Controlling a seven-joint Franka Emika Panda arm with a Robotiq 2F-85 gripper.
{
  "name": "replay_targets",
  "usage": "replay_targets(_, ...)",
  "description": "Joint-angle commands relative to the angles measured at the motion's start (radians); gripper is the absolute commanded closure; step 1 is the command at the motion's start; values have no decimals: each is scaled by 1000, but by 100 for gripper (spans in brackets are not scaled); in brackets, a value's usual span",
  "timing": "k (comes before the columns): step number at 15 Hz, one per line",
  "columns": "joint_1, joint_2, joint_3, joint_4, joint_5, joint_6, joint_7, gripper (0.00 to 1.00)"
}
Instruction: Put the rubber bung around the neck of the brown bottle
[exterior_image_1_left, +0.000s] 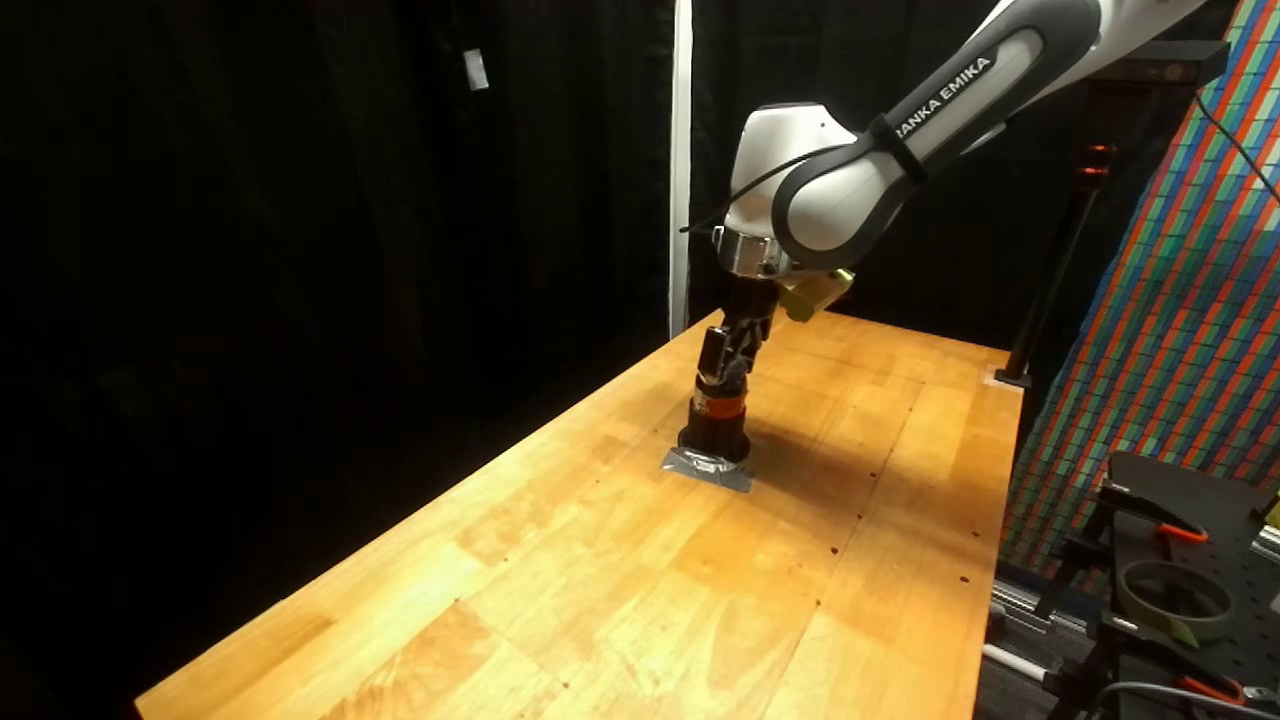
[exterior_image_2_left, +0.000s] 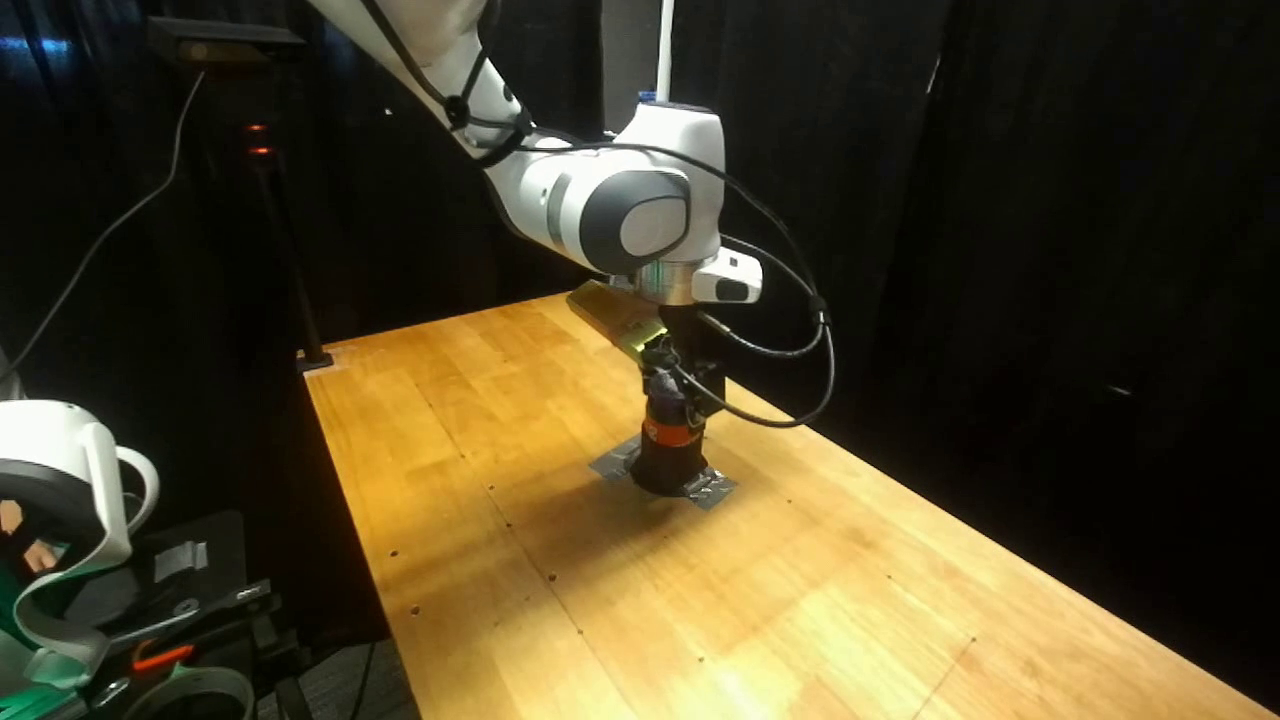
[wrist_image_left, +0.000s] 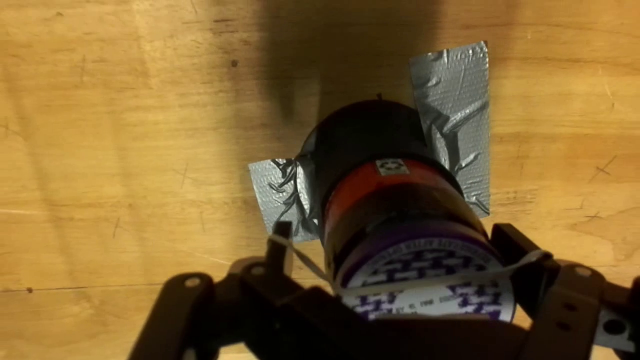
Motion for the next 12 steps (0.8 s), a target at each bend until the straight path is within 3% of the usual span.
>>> replay_targets(1, -30, -84, 5, -96, 29, 0, -27, 0)
replay_targets(7, -53, -133, 8, -183, 53, 2, -49, 0)
replay_targets(8, -60, -136, 9, -200, 54, 6, -61, 8)
replay_targets(9, -67, -140, 10, -214, 58, 7, -70, 27)
replay_targets(12, -88, -154, 17, -288, 87, 123, -97, 51)
